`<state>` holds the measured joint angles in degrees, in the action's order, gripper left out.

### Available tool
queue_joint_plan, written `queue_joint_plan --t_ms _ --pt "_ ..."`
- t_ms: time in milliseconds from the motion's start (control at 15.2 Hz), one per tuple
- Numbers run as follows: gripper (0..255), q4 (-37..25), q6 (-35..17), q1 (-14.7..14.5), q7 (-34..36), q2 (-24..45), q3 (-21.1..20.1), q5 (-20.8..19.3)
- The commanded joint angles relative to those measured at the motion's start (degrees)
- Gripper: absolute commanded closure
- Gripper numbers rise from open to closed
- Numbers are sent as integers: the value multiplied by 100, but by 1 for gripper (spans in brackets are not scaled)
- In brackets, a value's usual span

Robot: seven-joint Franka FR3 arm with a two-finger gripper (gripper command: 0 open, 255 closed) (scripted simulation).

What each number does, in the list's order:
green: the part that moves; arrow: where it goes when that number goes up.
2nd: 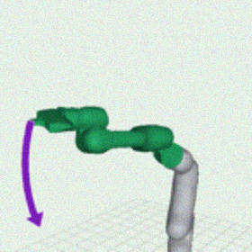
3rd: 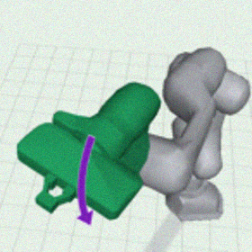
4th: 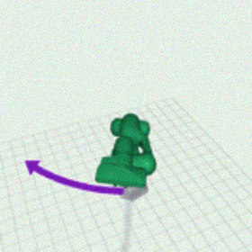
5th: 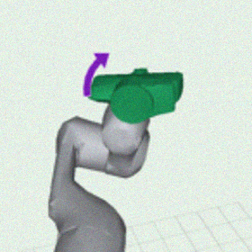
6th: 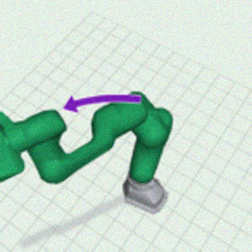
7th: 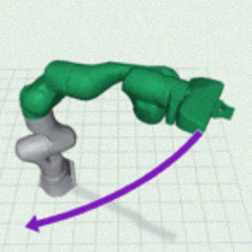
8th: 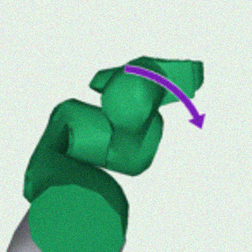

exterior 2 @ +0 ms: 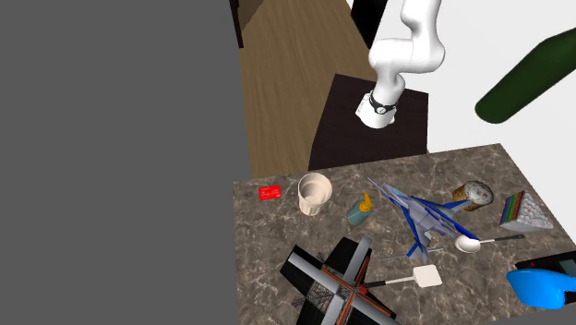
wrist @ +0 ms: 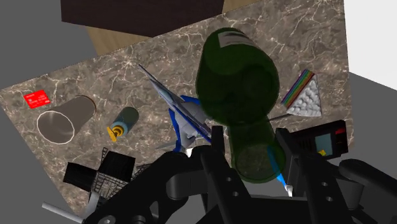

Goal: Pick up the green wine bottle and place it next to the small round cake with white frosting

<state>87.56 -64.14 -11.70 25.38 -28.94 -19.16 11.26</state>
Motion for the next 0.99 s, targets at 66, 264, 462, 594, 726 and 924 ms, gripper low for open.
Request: queue_joint_plan --t_ms 66,264,462,594,726,924 --pt "255 -380 129 -29 540 172 -419 129" --pt "255 -916 286 -35 1111 474 -898 190" --pt "255 -1566 450 -22 1757 896 -1495 152" --pt "255 -2088 573 -9 2259 1281 -2016 17" --pt "255 -2717 724 -29 2873 1818 -2724 -308" --pt "255 -3647 962 -557 4019 2928 -3958 -1408"
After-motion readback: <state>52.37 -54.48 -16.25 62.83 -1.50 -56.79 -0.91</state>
